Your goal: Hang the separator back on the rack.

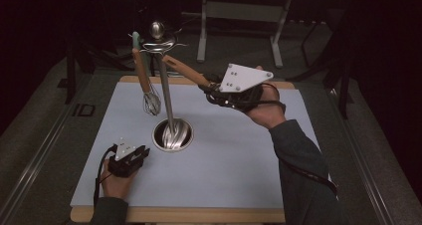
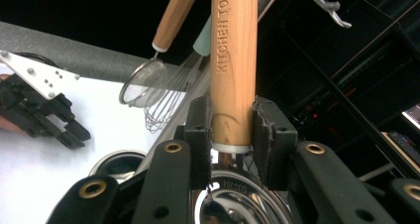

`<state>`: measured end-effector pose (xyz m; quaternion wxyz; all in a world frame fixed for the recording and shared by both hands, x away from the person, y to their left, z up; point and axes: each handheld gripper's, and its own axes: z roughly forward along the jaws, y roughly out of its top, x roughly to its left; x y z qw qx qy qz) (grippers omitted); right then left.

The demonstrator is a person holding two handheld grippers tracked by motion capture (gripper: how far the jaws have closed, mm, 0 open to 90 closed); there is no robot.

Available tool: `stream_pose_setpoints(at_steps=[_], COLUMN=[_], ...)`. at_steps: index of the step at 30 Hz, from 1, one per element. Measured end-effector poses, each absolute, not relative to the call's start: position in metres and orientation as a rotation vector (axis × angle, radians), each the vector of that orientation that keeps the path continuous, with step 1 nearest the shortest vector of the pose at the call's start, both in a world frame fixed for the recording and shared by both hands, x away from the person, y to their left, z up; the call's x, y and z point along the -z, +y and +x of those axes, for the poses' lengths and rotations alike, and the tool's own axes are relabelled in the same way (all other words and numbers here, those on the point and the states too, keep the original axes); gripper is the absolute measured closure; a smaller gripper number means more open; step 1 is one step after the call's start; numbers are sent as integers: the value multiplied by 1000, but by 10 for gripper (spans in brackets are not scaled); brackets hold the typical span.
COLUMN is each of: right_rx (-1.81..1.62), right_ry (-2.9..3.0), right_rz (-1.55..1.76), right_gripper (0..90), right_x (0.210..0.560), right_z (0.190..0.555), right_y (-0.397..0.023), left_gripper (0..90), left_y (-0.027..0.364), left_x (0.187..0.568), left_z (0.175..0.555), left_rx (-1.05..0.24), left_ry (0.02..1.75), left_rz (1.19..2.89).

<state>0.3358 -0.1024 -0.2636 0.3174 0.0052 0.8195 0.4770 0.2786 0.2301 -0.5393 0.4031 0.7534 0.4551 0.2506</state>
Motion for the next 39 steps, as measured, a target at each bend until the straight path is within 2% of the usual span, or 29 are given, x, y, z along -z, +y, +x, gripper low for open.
stream_pose_setpoints(at_steps=[19, 31, 39], right_rx=[-1203, -1187, -1180], right_ry=[2157, 2155, 2167], right_rz=[40, 98, 98], right_gripper=[707, 705, 653], right_x=[262, 274, 281], right_z=[344, 351, 353], right_y=[-79, -78, -67], left_gripper=[754, 754, 754], left_y=[231, 231, 231], left_x=[539, 539, 539], left_z=[278, 278, 278], left_rx=[-633, -634, -634], left_ry=[1148, 1147, 1148], left_rz=[1901, 1900, 1892])
